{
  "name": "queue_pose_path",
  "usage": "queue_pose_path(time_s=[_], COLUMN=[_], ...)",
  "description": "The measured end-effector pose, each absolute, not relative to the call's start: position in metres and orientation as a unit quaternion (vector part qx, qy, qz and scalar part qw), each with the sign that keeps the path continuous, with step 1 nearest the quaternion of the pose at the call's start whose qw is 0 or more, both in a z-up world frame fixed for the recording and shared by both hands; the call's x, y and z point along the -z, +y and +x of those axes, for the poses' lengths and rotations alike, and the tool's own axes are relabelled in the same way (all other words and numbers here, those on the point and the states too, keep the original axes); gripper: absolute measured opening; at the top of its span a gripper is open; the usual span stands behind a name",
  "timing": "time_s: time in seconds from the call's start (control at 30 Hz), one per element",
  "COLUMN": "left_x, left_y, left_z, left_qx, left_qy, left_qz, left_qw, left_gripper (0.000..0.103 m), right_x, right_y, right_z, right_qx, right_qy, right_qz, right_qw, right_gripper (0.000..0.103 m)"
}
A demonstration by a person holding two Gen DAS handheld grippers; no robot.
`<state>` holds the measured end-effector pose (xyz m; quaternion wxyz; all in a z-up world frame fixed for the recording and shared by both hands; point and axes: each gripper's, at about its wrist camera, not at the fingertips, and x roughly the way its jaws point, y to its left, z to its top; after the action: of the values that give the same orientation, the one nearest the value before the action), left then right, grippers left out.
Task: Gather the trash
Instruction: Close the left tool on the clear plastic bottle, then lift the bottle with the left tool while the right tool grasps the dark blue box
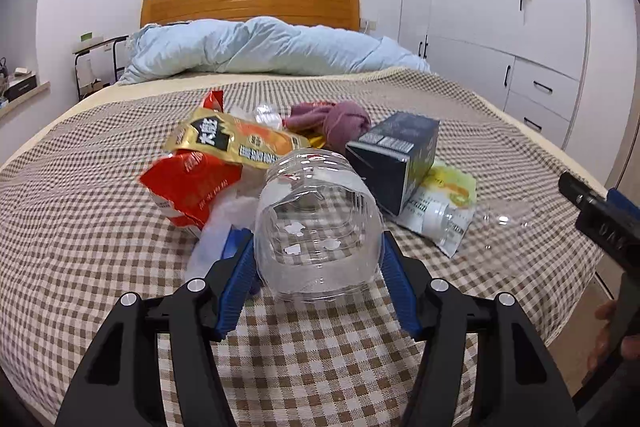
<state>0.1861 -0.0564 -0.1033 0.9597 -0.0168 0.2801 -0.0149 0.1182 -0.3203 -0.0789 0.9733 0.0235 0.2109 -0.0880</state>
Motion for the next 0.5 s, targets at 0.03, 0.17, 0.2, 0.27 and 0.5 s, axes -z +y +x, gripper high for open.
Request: queue_pose_path(time_s=[0.03, 0.17, 0.2, 0.27, 0.5], left_x=[0.102, 0.095, 0.093, 0.089, 0.059], left_y=[-0.056, -0.053, -0.053, -0.052, -0.029], left_z=[0.185, 0.182, 0.181, 0.181, 0.182], left_qx=[0.016, 0.026, 0.03, 0.037, 0.063], left_qy=[0.276, 0.262, 0.259, 0.254, 0.213], left_qz=[-0.017, -0.019, -0.02, -0.022, -0.045], left_qw=[0.961, 0.964, 0.965, 0.966, 0.974], left_gripper=[0.059, 0.059, 0.059, 0.059, 0.059], right_x=[0.079, 0.077, 0.076, 0.072, 0.051], right_y=[-0.319, -0.311, -0.31, -0.307, -0.282], right_z=[0.118, 0.114, 0.113, 0.107, 0.085], right_qx=[0.087, 0.081, 0.079, 0.071, 0.082], right_qy=[0.209, 0.198, 0.194, 0.18, 0.104], right_qz=[0.022, 0.015, 0.014, 0.016, 0.001], right_qw=[0.974, 0.977, 0.978, 0.981, 0.991], right_gripper=[0.094, 0.094, 0.094, 0.094, 0.094])
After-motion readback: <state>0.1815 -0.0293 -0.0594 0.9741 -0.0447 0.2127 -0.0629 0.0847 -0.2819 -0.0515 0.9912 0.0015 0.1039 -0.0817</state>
